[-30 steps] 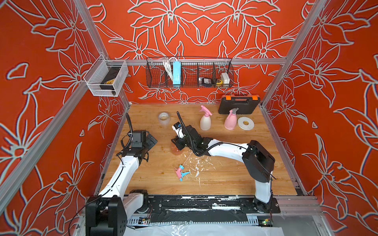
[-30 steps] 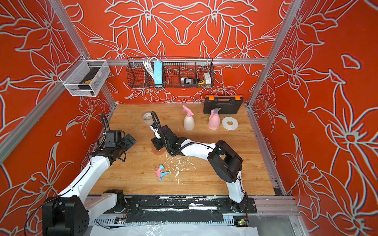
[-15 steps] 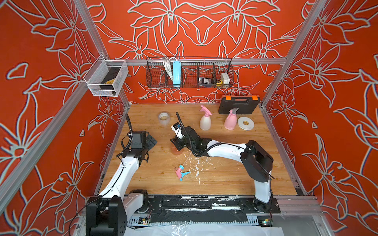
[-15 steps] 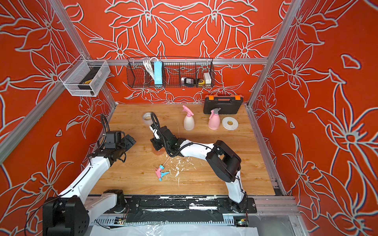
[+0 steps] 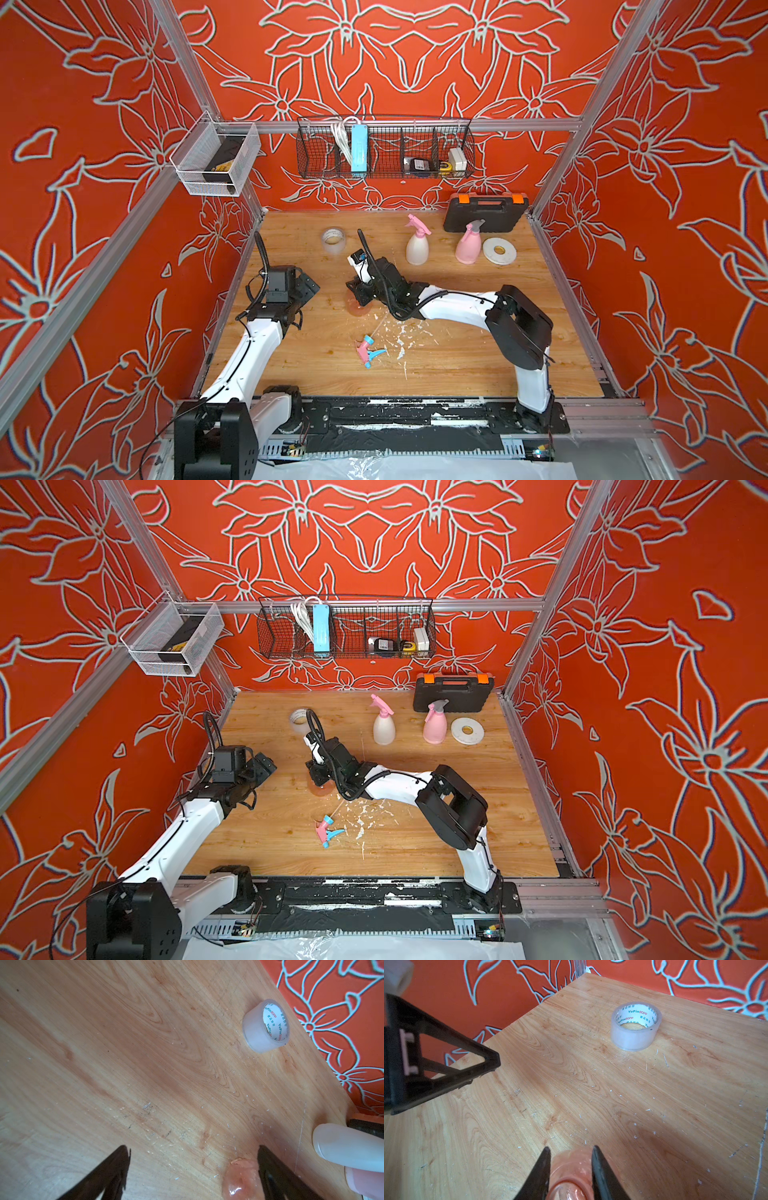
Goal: Attach spray nozzles to spray bottles
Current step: Pick up the spray bottle from the center of the board.
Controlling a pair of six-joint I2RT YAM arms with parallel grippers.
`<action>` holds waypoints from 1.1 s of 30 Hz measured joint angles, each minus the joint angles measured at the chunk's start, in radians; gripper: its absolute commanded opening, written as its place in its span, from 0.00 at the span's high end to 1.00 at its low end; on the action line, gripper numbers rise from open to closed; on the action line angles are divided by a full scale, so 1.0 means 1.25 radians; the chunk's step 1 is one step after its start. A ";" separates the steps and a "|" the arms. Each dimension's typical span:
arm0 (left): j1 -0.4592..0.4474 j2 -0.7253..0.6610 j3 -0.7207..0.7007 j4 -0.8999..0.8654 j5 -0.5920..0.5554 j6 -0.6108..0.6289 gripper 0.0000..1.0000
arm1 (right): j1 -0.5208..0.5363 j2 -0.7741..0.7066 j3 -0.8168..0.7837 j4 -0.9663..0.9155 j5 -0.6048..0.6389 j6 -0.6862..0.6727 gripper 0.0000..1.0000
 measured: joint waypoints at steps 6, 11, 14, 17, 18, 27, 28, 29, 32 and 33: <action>0.004 -0.005 0.000 0.008 0.009 0.000 0.10 | 0.002 0.003 -0.002 0.014 0.009 -0.003 0.82; 0.004 -0.006 -0.004 0.024 0.020 0.010 0.12 | 0.005 0.003 -0.007 0.024 0.014 -0.013 0.86; 0.004 -0.018 -0.022 0.047 0.040 0.029 0.12 | 0.005 0.001 -0.009 0.025 0.015 -0.015 0.89; 0.005 -0.055 -0.052 0.092 0.093 0.060 0.17 | 0.005 -0.010 -0.014 0.013 0.017 -0.019 0.92; 0.005 -0.072 -0.063 0.114 0.113 0.067 0.20 | 0.005 -0.016 -0.014 0.002 0.019 -0.020 0.92; -0.017 -0.064 -0.054 0.322 0.260 0.101 0.22 | -0.016 -0.193 -0.001 -0.133 0.024 -0.066 0.97; -0.031 -0.050 -0.045 0.338 0.263 0.112 0.22 | -0.023 -0.215 0.016 -0.154 0.022 -0.073 0.98; -0.049 -0.035 -0.031 0.352 0.265 0.128 0.22 | -0.033 -0.232 0.039 -0.176 0.015 -0.078 0.99; -0.108 0.004 0.012 0.396 0.260 0.192 0.22 | -0.076 -0.259 0.116 -0.237 -0.022 -0.080 1.00; -0.128 0.012 0.022 0.417 0.259 0.216 0.21 | -0.092 -0.266 0.134 -0.254 -0.036 -0.080 1.00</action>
